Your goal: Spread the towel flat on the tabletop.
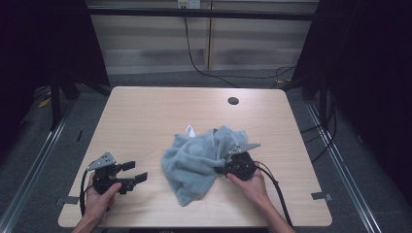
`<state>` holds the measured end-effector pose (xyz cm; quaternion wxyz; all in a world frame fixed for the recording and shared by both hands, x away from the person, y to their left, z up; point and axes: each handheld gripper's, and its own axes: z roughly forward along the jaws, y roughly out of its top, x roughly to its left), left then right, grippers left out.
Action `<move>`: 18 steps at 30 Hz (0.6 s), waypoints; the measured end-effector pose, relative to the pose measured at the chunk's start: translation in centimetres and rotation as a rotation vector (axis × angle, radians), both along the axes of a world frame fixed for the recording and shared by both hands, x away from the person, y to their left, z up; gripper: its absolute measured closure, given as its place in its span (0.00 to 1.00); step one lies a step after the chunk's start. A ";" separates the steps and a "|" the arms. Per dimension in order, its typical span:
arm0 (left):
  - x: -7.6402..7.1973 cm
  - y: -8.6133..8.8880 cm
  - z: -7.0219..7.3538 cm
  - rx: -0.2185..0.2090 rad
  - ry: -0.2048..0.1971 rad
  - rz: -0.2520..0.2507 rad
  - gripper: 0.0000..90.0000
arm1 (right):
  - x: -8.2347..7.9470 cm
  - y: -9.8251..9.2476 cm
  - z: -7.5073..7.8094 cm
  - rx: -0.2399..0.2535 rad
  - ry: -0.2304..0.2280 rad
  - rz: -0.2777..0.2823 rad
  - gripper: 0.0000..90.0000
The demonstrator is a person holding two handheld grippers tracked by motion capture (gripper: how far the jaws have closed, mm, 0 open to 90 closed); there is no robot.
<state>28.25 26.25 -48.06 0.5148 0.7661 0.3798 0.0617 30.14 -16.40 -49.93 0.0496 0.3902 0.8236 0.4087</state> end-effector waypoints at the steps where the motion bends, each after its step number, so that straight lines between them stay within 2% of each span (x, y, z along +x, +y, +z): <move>1: 0.1 0.0 0.1 -0.003 0.001 -0.003 0.26 | -0.6 0.3 0.0 0.013 0.009 0.003 0.81; 4: 0.2 -0.1 0.4 -0.030 0.003 0.001 0.27 | -2.2 1.4 0.2 0.030 0.016 0.041 0.76; 5: 0.2 -0.1 0.5 -0.035 0.005 0.000 0.30 | -3.0 1.8 0.7 0.040 0.020 0.055 0.68; 7: 0.4 -0.4 0.8 -0.035 0.005 -0.002 0.30 | -3.3 1.7 1.1 0.051 0.014 0.059 0.65; 8: 0.5 -0.5 1.0 -0.037 0.002 -0.002 0.33 | -3.6 1.0 2.2 0.087 -0.018 0.052 0.59; 9: 0.7 -0.7 1.3 -0.033 -0.006 -0.004 0.33 | -3.6 1.0 2.2 0.087 -0.018 0.052 0.59; 10: 0.9 -1.1 1.5 -0.035 -0.015 -0.009 0.34 | -3.7 0.4 2.8 0.099 -0.028 0.042 0.56; 11: 1.3 -1.7 1.9 -0.032 -0.015 -0.023 0.36 | -3.7 -0.7 4.0 0.109 -0.056 0.011 0.53; 14: 1.9 -2.4 2.4 -0.024 -0.029 -0.039 0.40 | -3.1 -2.4 5.5 0.137 -0.095 -0.031 0.51; 16: 2.8 -3.2 2.9 -0.028 -0.028 -0.061 0.42 | -2.8 -2.8 5.9 0.136 -0.109 -0.039 0.51; 17: 3.2 -3.7 3.1 -0.032 -0.030 -0.068 0.42 | -2.4 -3.0 6.3 0.134 -0.124 -0.049 0.50; 18: 3.7 -4.3 3.3 -0.035 -0.031 -0.077 0.46 | -1.1 -3.0 6.8 0.130 -0.129 -0.053 0.46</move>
